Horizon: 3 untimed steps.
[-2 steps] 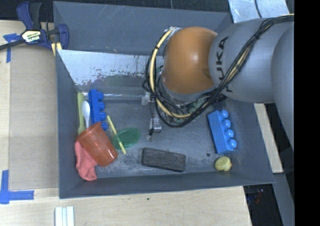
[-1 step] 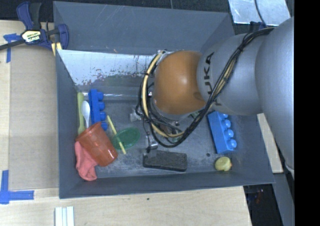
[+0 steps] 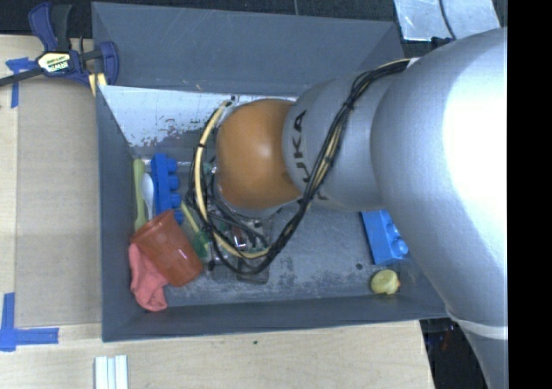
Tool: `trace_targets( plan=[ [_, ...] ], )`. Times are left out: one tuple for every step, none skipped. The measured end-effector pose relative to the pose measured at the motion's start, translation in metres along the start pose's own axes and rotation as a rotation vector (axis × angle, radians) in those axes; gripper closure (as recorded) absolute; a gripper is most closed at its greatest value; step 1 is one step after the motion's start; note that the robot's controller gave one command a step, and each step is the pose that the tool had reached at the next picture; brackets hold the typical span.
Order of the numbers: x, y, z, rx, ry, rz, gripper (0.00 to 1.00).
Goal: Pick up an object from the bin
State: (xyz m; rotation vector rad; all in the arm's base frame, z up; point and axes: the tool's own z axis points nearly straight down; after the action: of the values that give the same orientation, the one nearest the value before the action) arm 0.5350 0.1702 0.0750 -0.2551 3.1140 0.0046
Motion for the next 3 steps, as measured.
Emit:
trace_targets(
  plan=[
    [0.030, -0.045, 0.003, 0.005, 0.006, -0.322, 1.00],
    [0.030, -0.045, 0.003, 0.005, 0.006, -0.322, 1.00],
    [0.030, -0.043, -0.058, 0.003, 0.013, -0.390, 1.00]
  ],
)
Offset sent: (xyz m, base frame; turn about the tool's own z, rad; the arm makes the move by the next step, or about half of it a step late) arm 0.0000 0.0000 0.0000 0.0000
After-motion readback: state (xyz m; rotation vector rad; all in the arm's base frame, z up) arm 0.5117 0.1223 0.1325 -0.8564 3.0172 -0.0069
